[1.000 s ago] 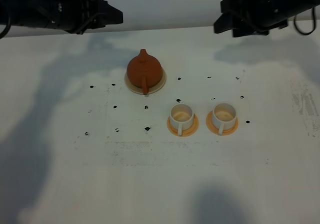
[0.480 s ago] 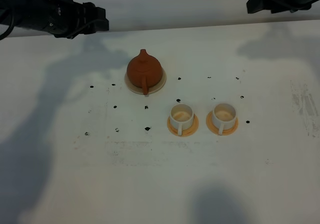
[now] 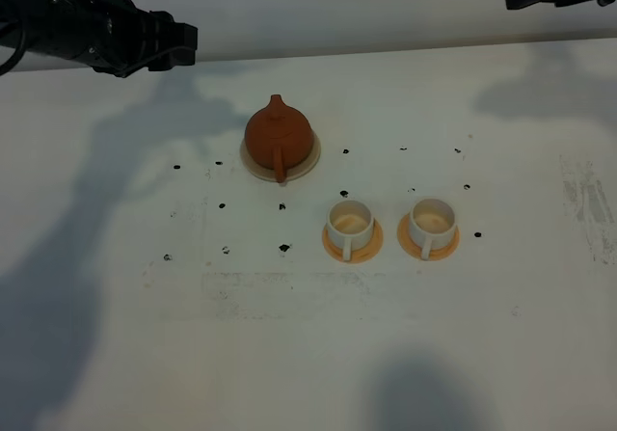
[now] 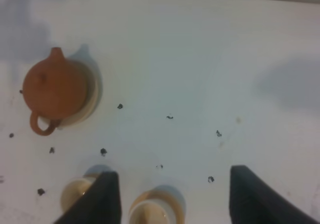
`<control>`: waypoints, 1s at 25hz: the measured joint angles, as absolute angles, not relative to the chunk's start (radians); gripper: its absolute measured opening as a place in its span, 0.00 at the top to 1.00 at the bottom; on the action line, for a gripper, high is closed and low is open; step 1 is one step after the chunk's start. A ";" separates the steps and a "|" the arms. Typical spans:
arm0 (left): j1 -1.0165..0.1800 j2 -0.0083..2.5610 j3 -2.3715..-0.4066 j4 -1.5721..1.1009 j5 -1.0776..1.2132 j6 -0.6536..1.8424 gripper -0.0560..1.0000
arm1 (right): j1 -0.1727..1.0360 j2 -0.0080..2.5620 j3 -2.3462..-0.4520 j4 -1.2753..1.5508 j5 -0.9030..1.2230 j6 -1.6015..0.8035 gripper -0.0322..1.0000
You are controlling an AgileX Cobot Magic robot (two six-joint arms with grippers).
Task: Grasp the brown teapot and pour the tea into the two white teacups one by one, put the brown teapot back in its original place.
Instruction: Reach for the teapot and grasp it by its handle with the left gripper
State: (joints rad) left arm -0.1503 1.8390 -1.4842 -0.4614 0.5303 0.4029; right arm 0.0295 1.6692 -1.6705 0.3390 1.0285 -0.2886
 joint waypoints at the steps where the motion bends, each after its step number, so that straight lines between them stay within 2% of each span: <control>1: -0.153 1.835 -1.484 -0.457 0.530 0.402 0.52 | 0.029 1.656 -1.669 0.337 1.034 -0.289 0.50; 14: -0.181 1.826 -1.484 -0.376 0.562 0.338 0.52 | 0.029 1.382 -1.464 0.260 0.993 -0.276 0.50; 25: -0.282 1.826 -1.484 -0.168 0.559 0.164 0.52 | 0.029 1.110 -1.341 0.183 1.010 -0.218 0.50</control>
